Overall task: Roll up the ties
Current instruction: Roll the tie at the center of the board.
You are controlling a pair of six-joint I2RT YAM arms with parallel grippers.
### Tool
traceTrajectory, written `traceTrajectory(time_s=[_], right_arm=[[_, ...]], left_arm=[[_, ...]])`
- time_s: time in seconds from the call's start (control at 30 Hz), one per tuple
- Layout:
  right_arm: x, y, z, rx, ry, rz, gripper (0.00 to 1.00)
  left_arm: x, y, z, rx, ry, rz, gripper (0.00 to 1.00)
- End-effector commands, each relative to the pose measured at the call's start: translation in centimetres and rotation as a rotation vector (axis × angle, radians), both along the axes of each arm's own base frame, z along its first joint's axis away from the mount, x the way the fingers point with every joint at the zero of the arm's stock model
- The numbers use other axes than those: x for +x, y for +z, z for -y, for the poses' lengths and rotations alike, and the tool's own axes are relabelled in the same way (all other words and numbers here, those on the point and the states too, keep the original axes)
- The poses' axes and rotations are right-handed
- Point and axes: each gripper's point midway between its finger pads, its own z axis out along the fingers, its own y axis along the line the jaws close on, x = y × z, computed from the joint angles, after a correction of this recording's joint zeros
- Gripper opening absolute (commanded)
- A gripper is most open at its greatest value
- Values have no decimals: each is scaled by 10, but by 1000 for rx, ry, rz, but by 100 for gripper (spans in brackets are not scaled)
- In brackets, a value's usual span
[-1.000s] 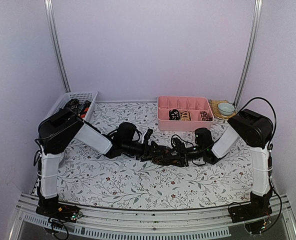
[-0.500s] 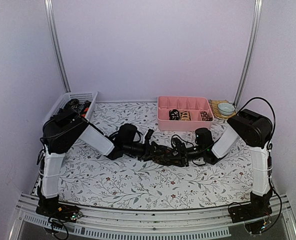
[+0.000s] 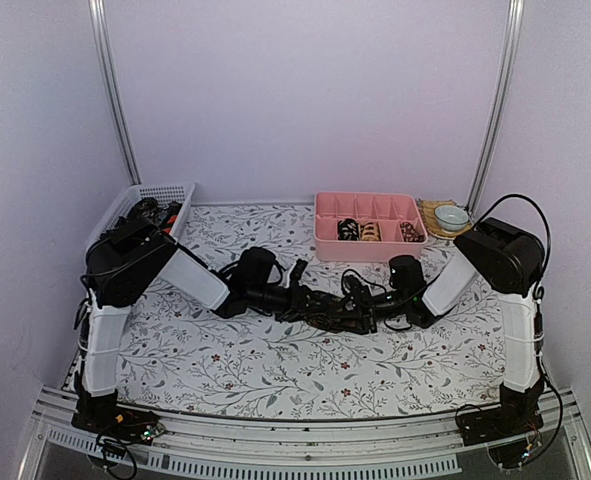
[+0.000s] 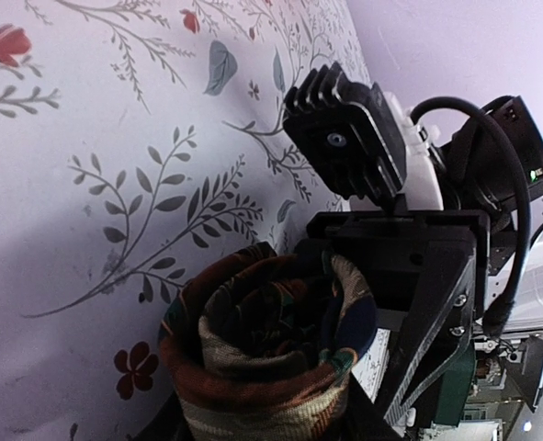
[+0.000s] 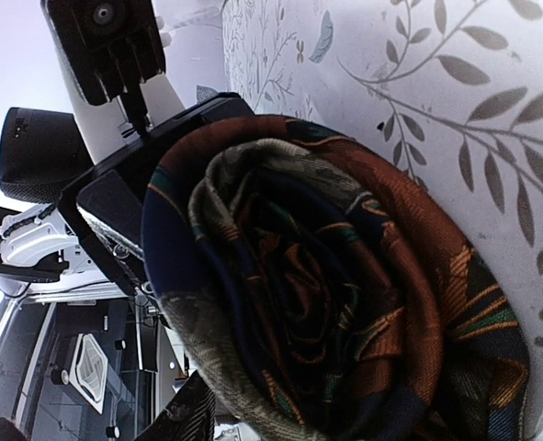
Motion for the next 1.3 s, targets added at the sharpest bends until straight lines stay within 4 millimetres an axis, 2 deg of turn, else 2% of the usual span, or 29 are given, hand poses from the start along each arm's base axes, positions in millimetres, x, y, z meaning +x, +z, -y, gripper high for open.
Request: traceTrajectory(time_s=[0.0,0.2,0.33,0.47,0.57,0.63,0.7,0.73,0.97,1.07,1.27], right_arm=[[-7,-60,19,-203,-91,-155,48],[3,-32,22,-258,-97,-28,55],[14,9,29,-322,-105,140,58],[24,52,39,-413,-97,427,60],[29,75,48,-535,-109,683,75],[24,79,44,-561,-48,843,87],[19,77,37,-572,11,943,98],[15,72,31,-571,42,967,100],[-2,9,2,-696,273,1125,100],[-4,-1,-5,-713,300,1147,100],[1,-19,-6,-782,327,1162,100]], left_arm=[[-26,-30,-11,171,-29,-45,30],[-11,-10,-16,217,3,60,32],[-3,1,-20,234,14,115,31],[1,5,-23,246,17,138,31],[-1,3,-23,234,-1,131,31],[-4,0,-23,226,-18,117,31],[-7,-4,-22,215,-38,106,31],[-8,-5,-20,209,-49,99,31],[-14,-16,-18,182,-97,59,31],[-18,-19,-19,174,-116,46,31],[-22,-18,-19,157,-143,33,31]])
